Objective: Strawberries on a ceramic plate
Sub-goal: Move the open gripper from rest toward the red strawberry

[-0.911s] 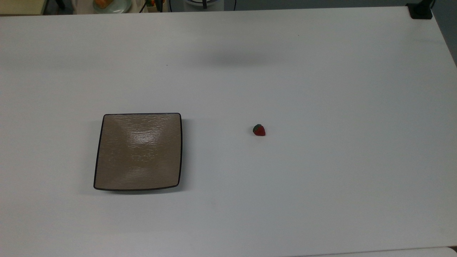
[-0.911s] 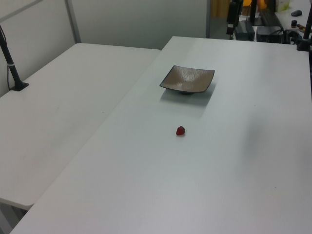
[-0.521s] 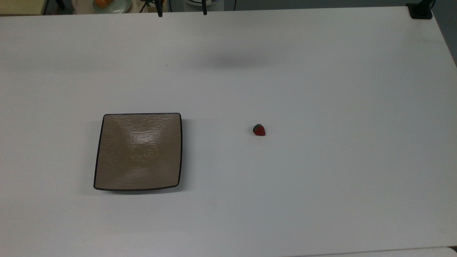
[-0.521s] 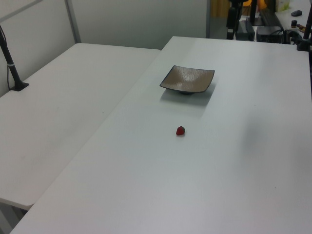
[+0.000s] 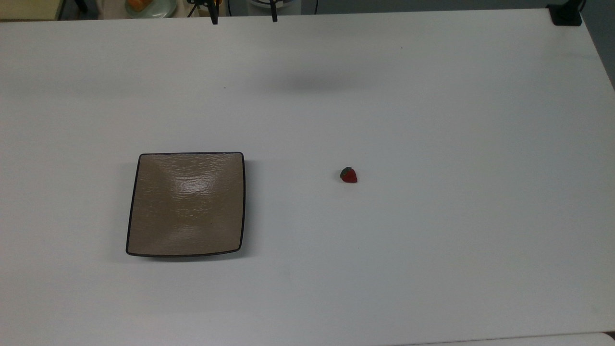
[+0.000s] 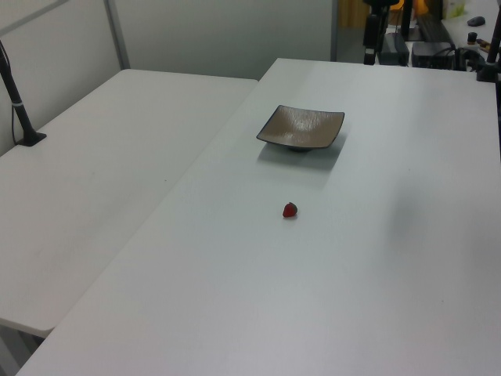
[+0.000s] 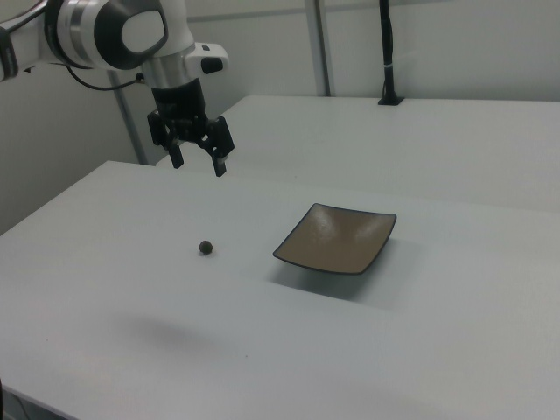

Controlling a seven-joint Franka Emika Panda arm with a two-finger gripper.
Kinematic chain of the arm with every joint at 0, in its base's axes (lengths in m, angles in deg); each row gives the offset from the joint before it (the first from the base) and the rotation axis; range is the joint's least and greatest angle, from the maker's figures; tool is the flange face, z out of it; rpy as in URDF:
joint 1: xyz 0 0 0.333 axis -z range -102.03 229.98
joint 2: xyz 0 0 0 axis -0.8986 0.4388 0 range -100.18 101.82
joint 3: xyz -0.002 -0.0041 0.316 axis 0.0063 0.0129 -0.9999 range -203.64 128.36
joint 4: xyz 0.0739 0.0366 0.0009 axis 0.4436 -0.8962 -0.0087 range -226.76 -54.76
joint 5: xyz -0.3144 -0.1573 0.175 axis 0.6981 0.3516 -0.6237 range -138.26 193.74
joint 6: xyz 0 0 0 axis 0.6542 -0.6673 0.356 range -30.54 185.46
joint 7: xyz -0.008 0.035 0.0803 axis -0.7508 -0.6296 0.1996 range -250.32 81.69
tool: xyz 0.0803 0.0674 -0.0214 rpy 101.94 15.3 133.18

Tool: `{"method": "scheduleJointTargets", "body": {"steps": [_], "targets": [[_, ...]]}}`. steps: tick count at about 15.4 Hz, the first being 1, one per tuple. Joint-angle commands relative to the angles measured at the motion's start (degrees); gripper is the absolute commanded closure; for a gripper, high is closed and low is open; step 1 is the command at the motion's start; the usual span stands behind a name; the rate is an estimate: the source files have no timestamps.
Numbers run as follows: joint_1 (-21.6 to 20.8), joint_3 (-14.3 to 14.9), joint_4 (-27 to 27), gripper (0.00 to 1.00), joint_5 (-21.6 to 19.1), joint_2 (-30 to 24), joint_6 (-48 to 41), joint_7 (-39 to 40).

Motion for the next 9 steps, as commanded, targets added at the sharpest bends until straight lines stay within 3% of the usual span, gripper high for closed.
{"method": "scheduleJointTargets", "body": {"steps": [1,5,9], "targets": [[-0.94,-0.29,0.35,0.00,0.65,1.84,-0.53,-0.75],[-1.12,-0.55,1.32,0.00,-0.76,4.31,3.14,-0.66],[-4.63,-0.47,1.23,0.00,-0.85,7.81,7.45,-0.04]]}}
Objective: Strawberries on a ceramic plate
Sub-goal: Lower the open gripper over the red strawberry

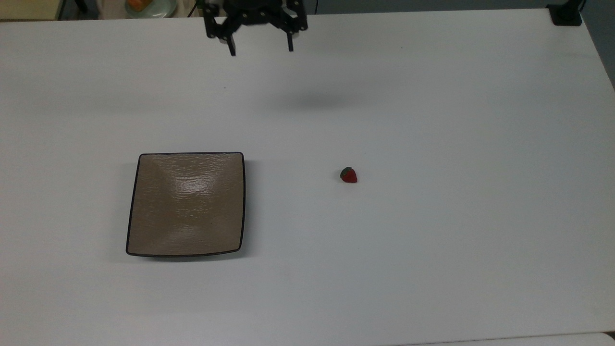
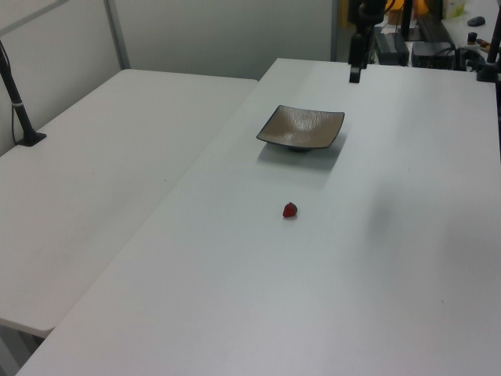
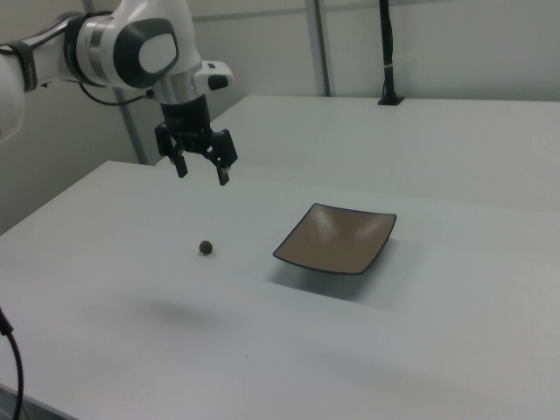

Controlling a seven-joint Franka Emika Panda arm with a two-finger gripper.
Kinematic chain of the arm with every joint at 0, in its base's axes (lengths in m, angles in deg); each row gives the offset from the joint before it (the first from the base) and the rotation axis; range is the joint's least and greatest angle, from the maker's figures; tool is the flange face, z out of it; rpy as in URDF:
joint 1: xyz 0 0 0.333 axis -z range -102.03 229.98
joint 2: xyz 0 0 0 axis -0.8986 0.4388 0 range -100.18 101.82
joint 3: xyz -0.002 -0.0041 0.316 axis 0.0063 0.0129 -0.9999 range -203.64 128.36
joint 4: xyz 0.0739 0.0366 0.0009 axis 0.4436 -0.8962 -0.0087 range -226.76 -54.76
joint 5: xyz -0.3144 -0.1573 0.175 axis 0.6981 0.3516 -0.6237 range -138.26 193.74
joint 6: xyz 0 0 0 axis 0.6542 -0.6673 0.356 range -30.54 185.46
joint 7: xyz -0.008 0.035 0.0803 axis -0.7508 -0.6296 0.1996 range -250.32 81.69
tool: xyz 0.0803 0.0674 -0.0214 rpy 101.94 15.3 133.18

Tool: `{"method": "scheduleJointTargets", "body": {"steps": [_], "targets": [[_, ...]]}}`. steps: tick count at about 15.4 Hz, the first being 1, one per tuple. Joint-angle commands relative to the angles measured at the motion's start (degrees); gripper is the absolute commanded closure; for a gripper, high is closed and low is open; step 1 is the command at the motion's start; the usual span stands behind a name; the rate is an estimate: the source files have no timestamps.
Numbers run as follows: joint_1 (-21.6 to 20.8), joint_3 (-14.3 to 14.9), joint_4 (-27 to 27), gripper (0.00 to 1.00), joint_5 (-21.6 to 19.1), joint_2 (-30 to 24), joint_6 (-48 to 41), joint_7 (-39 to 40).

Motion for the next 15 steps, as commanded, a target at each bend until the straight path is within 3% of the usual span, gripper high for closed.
{"method": "scheduleJointTargets", "body": {"steps": [1,13,15], "targets": [[-3.98,0.34,0.86,0.00,-0.06,3.84,4.59,-0.41],[-9.51,0.34,0.78,0.00,0.73,13.50,17.69,5.30],[-11.01,0.43,0.69,0.00,2.47,14.91,19.46,4.87]]}}
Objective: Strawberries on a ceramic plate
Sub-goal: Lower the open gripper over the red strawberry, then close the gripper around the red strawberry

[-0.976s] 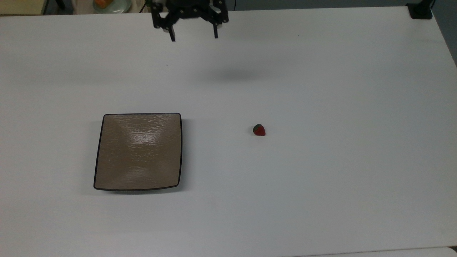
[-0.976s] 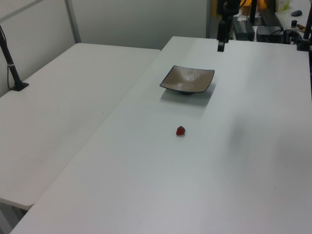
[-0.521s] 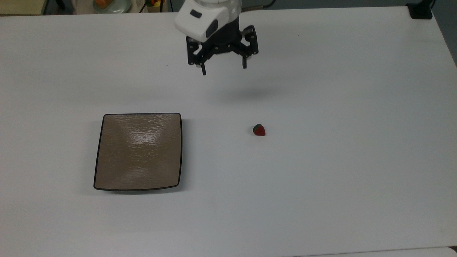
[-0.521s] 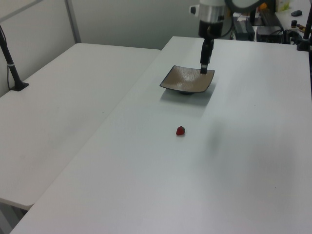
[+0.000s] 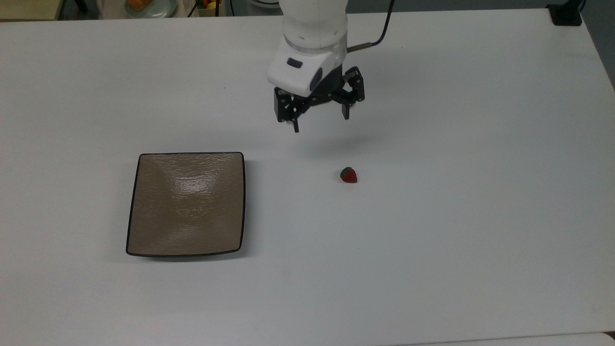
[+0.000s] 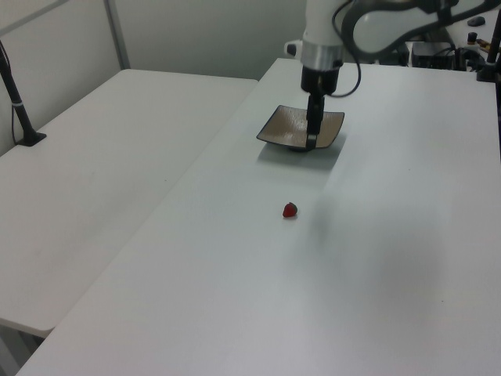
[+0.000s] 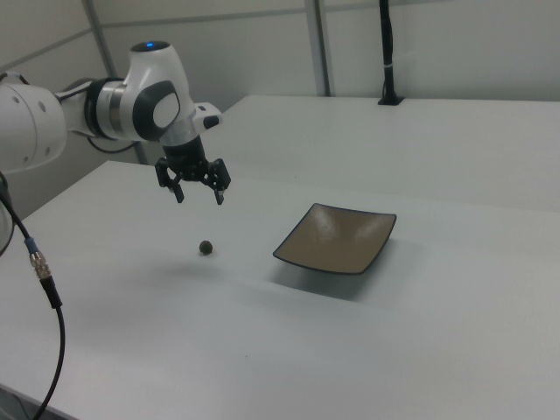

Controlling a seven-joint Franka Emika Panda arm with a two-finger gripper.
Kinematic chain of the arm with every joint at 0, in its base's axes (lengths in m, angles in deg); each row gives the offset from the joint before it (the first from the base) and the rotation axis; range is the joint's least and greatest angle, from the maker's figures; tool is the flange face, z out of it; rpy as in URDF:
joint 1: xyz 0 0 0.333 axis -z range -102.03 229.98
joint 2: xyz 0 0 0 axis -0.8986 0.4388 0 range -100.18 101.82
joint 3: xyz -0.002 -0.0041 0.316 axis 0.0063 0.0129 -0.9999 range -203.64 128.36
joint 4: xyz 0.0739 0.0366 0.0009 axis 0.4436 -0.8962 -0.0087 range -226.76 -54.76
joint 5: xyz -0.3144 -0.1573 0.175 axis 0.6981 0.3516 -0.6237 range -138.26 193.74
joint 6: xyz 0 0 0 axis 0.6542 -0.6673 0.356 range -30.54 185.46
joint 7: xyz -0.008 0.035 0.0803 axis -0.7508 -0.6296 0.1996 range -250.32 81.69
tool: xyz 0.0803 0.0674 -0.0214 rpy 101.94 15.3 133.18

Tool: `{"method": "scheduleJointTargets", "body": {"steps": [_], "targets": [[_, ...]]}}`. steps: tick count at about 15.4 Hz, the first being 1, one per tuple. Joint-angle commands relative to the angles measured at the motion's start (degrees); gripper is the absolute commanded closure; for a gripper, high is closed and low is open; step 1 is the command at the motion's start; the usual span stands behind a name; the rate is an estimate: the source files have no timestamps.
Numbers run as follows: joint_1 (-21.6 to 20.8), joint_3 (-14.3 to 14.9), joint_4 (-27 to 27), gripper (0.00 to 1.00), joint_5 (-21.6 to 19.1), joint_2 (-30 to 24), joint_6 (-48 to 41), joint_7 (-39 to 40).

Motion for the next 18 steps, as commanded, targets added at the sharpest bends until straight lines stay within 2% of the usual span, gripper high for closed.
{"method": "scheduleJointTargets", "body": {"steps": [1,12,18], "targets": [[-3.12,0.61,0.60,0.00,3.38,3.24,3.25,0.54],[-5.50,0.61,0.07,0.00,4.09,11.07,14.41,0.54],[-5.68,0.52,-1.25,0.00,4.18,12.39,17.23,0.89]]}}
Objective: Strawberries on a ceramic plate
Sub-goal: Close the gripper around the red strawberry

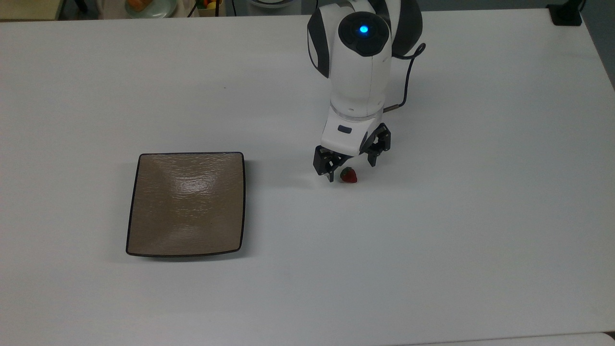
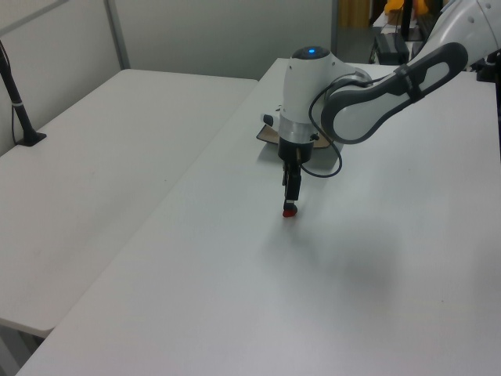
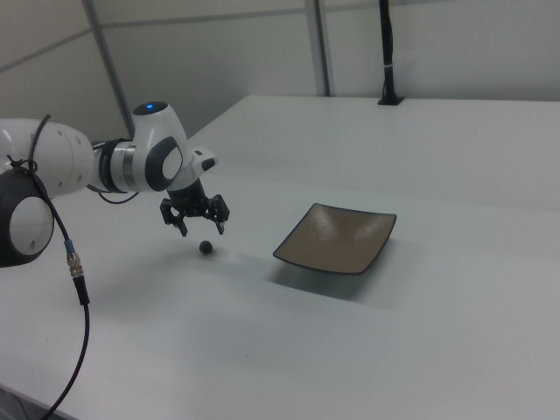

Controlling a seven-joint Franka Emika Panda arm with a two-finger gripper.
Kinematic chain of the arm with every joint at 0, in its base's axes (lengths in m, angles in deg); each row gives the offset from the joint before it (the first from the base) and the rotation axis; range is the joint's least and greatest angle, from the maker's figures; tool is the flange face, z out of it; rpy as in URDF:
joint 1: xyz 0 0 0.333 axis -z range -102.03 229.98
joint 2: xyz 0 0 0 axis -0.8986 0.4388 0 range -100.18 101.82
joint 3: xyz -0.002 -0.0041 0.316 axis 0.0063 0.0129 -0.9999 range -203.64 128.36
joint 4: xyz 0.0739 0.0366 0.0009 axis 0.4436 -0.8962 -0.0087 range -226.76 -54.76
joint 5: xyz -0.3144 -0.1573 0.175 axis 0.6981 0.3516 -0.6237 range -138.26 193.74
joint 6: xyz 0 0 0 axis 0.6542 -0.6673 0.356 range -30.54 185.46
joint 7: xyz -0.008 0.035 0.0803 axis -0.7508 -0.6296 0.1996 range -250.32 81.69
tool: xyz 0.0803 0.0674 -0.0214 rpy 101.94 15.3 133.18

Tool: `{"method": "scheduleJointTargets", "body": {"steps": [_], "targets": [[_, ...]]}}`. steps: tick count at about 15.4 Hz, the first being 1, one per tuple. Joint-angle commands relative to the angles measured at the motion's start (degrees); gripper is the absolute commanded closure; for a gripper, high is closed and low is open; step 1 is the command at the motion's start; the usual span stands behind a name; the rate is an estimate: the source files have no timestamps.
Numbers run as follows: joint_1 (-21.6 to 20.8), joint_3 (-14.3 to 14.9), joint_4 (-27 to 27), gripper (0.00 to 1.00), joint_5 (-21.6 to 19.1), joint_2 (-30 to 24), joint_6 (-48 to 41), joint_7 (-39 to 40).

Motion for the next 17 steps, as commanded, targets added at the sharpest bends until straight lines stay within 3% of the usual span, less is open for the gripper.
{"method": "scheduleJointTargets", "body": {"steps": [1,8,10,15,17], "targets": [[-0.61,0.55,-1.16,0.00,0.80,0.22,1.79,0.84],[-0.96,0.55,-1.51,0.01,3.52,1.63,1.79,0.58],[-0.96,0.55,-1.86,0.19,5.27,1.63,1.79,0.58],[-0.87,0.46,-1.86,0.83,5.55,1.63,1.70,0.84],[-0.87,0.46,-1.77,0.94,5.55,1.45,1.62,0.84]]}}
